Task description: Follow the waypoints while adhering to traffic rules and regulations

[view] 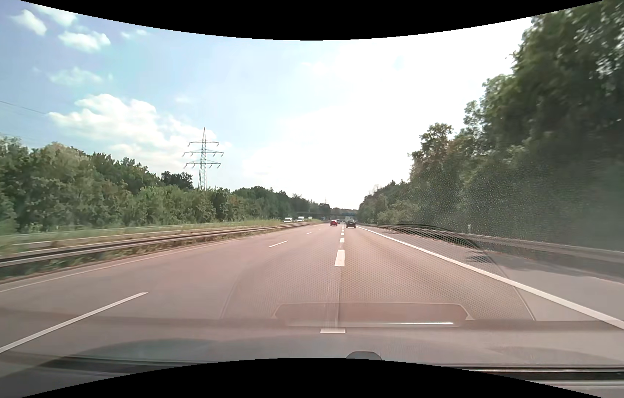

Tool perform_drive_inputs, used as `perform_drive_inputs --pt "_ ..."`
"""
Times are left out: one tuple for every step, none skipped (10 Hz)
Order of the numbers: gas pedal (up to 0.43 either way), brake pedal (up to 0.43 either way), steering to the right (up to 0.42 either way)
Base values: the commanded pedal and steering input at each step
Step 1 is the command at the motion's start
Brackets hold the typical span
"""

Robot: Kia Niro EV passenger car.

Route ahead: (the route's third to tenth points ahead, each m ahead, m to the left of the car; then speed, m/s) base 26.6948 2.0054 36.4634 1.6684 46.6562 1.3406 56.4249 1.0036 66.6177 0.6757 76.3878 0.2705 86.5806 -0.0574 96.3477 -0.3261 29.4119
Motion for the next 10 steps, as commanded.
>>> perform_drive_inputs --pt "0.189 0.0 -0.005" --pt "0.189 0.0 -0.003" --pt "0.189 0.0 -0.001" --pt "0.189 0.0 0.0" --pt "0.189 0.0 0.0" --pt "0.189 0.0 0.0" --pt "0.189 0.0 0.0" --pt "0.189 0.0 0.0" --pt "0.189 0.0 0.0" --pt "0.189 0.0 0.0"
